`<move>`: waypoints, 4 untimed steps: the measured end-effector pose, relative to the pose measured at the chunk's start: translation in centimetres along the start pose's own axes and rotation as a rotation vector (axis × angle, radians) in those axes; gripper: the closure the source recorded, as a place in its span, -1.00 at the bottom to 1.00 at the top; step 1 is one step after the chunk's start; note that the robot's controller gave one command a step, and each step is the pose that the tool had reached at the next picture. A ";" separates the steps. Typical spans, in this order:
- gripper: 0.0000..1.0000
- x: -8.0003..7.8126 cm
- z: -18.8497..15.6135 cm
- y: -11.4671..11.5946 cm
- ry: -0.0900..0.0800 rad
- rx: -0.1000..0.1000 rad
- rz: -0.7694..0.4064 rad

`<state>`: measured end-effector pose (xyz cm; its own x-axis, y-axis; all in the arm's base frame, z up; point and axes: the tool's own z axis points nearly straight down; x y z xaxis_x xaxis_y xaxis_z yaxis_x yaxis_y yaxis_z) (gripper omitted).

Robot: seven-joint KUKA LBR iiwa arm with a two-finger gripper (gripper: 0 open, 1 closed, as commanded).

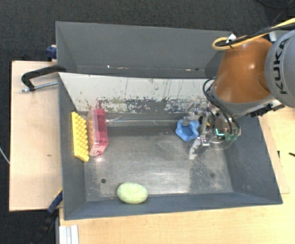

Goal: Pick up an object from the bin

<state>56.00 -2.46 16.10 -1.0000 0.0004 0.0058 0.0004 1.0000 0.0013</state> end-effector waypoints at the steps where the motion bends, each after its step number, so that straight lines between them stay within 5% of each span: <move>1: -1.00 -0.1 -0.4 0.0 -0.007 0.000 -0.001; 2: -1.00 -3.9 6.8 -2.1 -0.021 0.000 0.064; 4: -1.00 -3.8 8.8 -3.7 -0.008 -0.001 0.121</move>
Offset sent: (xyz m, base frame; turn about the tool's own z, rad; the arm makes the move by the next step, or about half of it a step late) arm 0.0406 -0.0273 -0.0910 0.0788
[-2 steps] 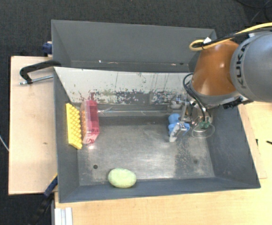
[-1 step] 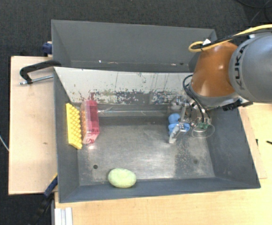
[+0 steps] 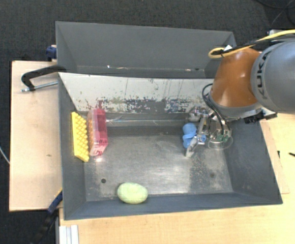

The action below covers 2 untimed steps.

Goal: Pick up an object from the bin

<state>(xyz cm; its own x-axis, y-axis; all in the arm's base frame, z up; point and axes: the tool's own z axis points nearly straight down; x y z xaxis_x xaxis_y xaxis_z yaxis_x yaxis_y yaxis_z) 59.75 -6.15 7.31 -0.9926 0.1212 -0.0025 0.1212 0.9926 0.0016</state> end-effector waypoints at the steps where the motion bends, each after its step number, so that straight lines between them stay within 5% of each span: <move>1: -1.00 0.2 0.0 -0.3 -0.002 0.000 0.041; 2: 1.00 -0.2 -0.3 0.0 -0.004 0.001 0.000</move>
Offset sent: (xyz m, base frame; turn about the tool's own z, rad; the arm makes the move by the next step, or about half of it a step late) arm 0.0000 0.0000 0.0000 0.0000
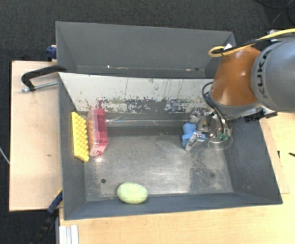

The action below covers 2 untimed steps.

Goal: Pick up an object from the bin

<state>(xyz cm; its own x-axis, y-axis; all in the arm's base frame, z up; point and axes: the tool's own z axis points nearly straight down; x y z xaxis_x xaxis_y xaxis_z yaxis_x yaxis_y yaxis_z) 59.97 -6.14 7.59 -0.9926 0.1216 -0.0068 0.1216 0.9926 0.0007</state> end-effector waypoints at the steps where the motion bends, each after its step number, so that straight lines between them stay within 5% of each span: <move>1: 1.00 0.0 0.0 0.0 0.000 0.000 0.000; 2: 1.00 0.1 -0.2 0.0 0.002 0.000 0.000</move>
Offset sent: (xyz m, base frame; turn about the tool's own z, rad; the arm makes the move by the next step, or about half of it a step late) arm -0.0001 0.0000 0.0271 0.0000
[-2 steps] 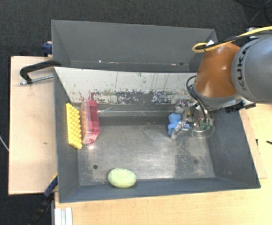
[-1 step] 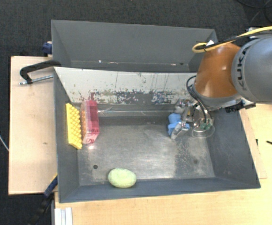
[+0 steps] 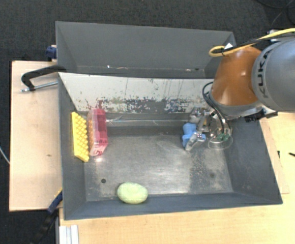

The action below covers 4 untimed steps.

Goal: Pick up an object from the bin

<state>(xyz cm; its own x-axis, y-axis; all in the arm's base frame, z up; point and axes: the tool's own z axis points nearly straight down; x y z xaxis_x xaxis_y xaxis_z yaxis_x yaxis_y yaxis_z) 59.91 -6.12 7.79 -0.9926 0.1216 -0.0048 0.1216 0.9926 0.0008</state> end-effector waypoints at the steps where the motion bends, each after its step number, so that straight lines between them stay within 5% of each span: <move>1: 1.00 0.1 -1.1 0.0 0.006 0.000 0.000; 4: 1.00 -0.2 -6.3 0.1 -0.003 -0.001 0.000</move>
Offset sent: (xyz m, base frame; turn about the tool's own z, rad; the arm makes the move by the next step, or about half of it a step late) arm 0.0000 -0.0001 0.0128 0.0000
